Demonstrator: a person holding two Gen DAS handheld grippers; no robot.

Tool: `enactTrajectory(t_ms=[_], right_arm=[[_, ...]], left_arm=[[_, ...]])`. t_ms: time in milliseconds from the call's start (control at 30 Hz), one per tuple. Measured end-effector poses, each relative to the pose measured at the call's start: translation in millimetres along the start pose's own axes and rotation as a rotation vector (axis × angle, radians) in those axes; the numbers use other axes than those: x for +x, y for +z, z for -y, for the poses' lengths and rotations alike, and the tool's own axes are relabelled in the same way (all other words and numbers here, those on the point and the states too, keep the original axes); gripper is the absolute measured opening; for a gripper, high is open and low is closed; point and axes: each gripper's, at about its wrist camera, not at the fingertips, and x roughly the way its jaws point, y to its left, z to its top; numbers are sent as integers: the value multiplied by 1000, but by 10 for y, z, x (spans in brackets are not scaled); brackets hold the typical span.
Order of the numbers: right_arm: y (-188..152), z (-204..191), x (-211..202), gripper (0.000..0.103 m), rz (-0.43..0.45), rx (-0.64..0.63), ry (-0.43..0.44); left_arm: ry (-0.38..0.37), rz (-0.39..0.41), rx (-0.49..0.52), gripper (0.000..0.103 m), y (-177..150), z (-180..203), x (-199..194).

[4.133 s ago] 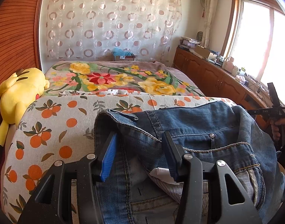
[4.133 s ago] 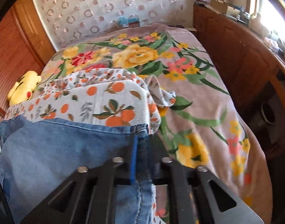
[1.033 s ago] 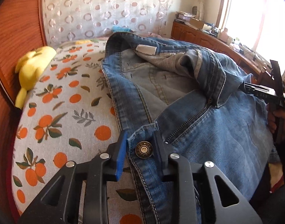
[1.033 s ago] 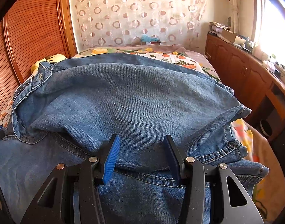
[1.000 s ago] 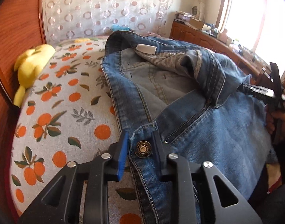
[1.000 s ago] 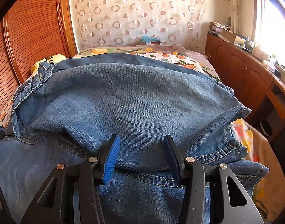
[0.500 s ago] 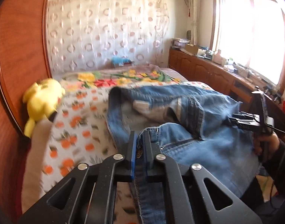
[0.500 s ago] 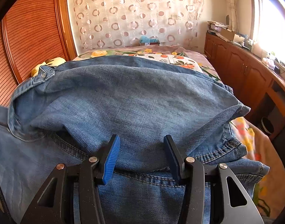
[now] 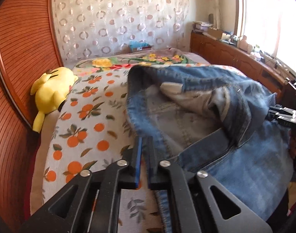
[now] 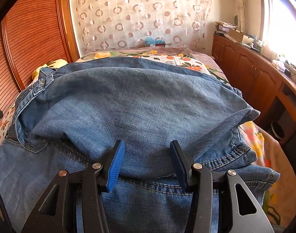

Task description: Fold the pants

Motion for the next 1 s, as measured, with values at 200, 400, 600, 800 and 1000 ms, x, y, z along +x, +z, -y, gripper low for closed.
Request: enactTrajectory(t_ms=[200,400,600,800,1000], right_arm=[[1,-5,-1,50,1,0,0],[-1,2,-3,50,0,-1,0],[-2,-5,-6,50,-1,-1,-1],[-6,14,-11,50,1,0,1],[-14,40,-15,50,5,5,7]], left_arm=[[-86,39,61,46,303,400,8],[-176,62,136,48,653,944,108],[-220,-14,211,48,871,1474,401],[-127,-102,263,48,776,1664,739],[-101,-54,245,21,662,1528,607]])
